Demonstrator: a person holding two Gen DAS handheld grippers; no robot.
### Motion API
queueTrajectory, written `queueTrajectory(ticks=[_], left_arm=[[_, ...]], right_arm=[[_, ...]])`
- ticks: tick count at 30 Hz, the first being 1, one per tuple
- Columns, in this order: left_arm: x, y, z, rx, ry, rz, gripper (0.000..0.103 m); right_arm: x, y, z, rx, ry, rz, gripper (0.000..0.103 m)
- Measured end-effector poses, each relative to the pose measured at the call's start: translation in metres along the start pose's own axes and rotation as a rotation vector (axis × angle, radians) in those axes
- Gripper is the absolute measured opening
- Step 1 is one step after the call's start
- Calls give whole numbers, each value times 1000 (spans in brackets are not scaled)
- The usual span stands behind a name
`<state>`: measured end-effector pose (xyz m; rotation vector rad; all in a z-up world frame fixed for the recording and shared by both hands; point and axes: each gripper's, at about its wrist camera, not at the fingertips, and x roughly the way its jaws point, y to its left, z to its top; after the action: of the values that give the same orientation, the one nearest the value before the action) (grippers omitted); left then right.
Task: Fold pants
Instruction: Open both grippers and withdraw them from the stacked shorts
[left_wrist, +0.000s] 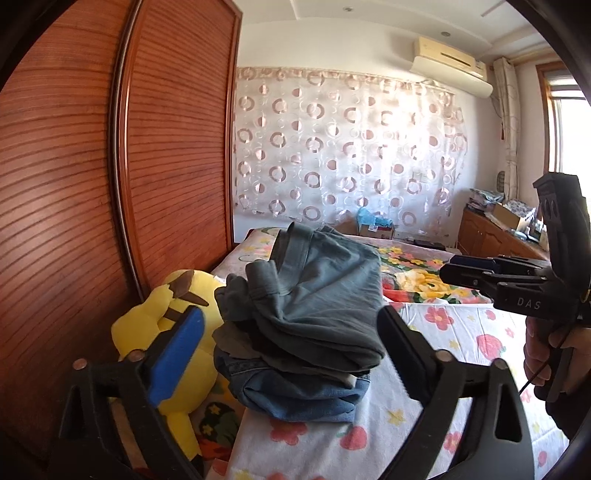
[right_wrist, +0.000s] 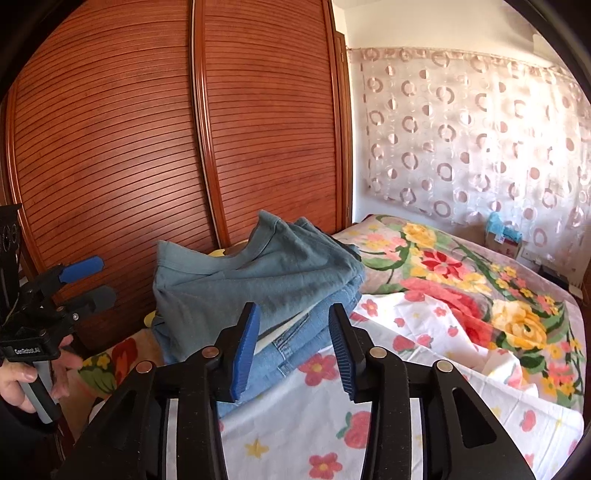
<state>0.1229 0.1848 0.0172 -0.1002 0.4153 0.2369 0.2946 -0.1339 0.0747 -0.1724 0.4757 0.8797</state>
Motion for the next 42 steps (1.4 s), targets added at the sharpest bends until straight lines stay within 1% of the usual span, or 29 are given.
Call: queueTrajectory(ticks=[1, 5, 10, 14, 18, 21, 26, 28, 31, 33, 34, 36, 42], left_arm=[[-3, -2, 1, 9, -6, 1, 102], [-13, -10, 2, 31, -10, -12, 102], [-22, -19, 2, 40, -2, -48, 102], [-27, -29, 0, 49, 20, -83, 102], [-32, -40, 1, 60, 17, -107, 102], [-37, -50, 3, 63, 16, -142, 102], [-46, -72, 5, 83, 14, -178, 102], [-48, -80, 5, 90, 21, -191, 102], [-54, -92, 4, 107, 24, -211, 102], [-59, -100, 3, 115, 22, -229, 102], [-63, -104, 2, 118, 22, -250, 102], [-68, -111, 1, 125, 24, -278, 102], [-81, -133, -3, 142, 36, -297, 102]], right_arm=[[-3, 1, -2, 3, -3, -1, 43], [-17, 6, -10, 14, -21, -8, 48], [-35, 13, -20, 38, -35, -38, 60], [-53, 19, -30, 45, -34, -92, 60], [-72, 26, -36, 64, -38, -141, 61], [-86, 35, -43, 70, -43, -177, 61], [-107, 47, -51, 99, -63, -216, 68], [-113, 52, -53, 107, -72, -238, 73], [-123, 60, -61, 126, -75, -269, 77], [-127, 65, -65, 138, -74, -295, 79], [-127, 66, -65, 147, -74, -307, 79], [-133, 71, -69, 161, -79, -311, 80], [-151, 87, -80, 194, -75, -366, 83]])
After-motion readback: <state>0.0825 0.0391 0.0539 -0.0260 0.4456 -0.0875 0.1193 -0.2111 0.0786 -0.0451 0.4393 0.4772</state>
